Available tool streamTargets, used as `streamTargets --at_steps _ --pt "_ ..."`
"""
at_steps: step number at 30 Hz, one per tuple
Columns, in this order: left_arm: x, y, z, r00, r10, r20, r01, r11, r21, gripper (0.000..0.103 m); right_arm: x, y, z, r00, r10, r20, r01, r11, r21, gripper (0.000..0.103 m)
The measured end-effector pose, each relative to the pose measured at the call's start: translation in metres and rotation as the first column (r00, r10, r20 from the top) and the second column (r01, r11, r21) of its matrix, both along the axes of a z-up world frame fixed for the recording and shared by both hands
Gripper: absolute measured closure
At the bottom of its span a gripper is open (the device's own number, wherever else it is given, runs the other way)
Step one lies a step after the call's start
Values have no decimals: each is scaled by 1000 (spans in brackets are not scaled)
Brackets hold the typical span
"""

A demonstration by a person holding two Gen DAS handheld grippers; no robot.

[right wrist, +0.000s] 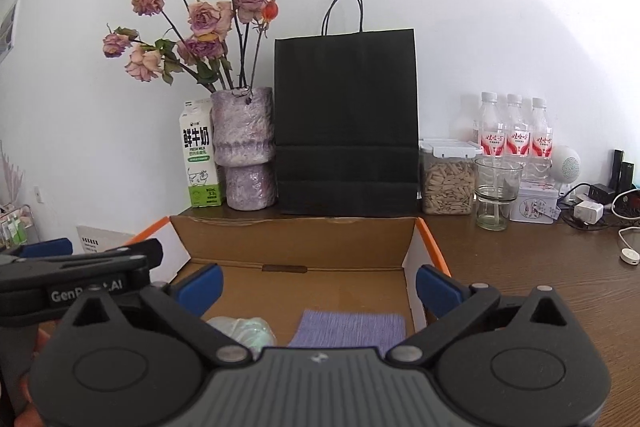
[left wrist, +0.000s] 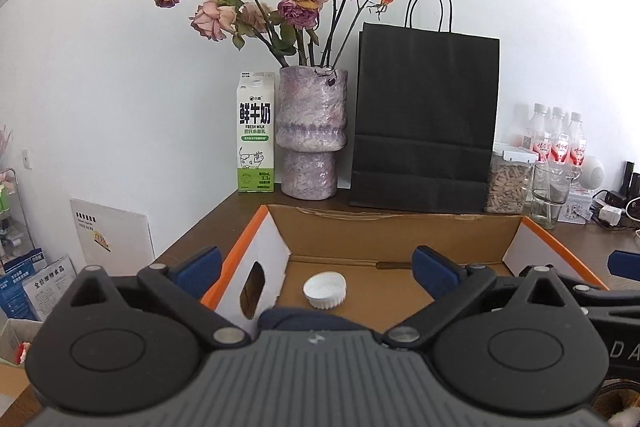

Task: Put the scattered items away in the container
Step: 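Lower the pouch and purple bag into the box and open both grippers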

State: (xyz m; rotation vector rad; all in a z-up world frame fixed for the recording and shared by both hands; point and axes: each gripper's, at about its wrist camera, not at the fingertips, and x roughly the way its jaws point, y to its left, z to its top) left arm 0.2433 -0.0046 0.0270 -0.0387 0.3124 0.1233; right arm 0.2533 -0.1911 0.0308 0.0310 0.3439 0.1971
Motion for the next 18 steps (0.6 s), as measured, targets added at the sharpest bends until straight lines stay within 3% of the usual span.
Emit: streamTargets --at_steps 18 --pt "-4 1 4 1000 7 -25 -7 1000 -1 0 -7 -3 7 1000 -10 11 10 1000 3 0"
